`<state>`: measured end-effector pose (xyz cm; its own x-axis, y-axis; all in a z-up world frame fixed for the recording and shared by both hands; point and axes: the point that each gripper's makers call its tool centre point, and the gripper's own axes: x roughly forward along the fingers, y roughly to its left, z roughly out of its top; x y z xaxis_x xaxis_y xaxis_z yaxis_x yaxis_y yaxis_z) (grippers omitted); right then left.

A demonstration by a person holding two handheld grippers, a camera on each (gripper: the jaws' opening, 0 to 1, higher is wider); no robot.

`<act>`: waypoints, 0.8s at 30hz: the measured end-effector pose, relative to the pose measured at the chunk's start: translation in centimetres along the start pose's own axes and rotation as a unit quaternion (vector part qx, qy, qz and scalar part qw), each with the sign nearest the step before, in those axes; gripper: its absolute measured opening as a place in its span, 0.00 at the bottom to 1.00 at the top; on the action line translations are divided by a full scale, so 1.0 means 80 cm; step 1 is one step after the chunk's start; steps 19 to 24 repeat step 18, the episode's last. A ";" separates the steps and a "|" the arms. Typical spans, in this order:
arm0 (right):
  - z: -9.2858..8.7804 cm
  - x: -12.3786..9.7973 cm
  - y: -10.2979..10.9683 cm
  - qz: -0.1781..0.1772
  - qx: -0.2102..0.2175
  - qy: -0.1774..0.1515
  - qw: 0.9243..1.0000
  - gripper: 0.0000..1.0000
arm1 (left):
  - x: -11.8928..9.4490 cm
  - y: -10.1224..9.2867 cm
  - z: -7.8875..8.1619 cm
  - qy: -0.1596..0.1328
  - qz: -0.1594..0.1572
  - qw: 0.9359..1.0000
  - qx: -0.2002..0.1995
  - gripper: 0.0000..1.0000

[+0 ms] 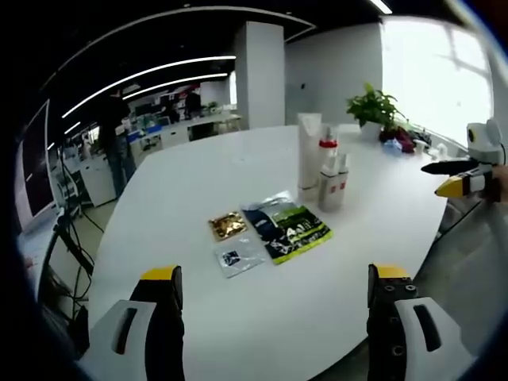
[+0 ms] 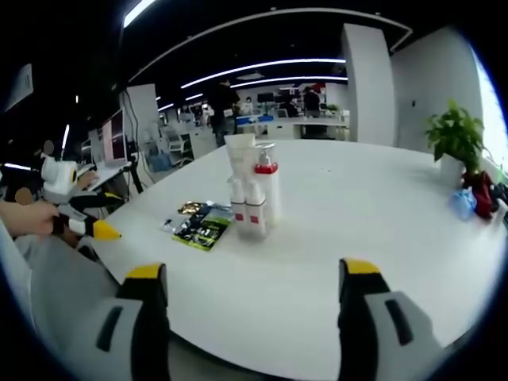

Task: Arrange the skincare products in the storage area until every visible bottle or jar stands upright without overlapping.

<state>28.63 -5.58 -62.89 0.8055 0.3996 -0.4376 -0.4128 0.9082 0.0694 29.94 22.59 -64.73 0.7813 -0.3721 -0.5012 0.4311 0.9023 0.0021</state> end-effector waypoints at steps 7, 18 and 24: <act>-0.003 0.000 0.001 0.000 -0.004 0.006 1.000 0.88 | -0.001 0.001 -0.001 -0.001 -0.001 1.000 -0.002 0.94; -0.004 0.000 0.000 -0.004 -0.006 0.009 1.000 0.88 | -0.002 -0.002 -0.003 0.003 -0.003 1.000 0.002 0.94; -0.004 0.000 0.000 -0.004 -0.006 0.009 1.000 0.88 | -0.002 -0.002 -0.003 0.003 -0.003 1.000 0.002 0.94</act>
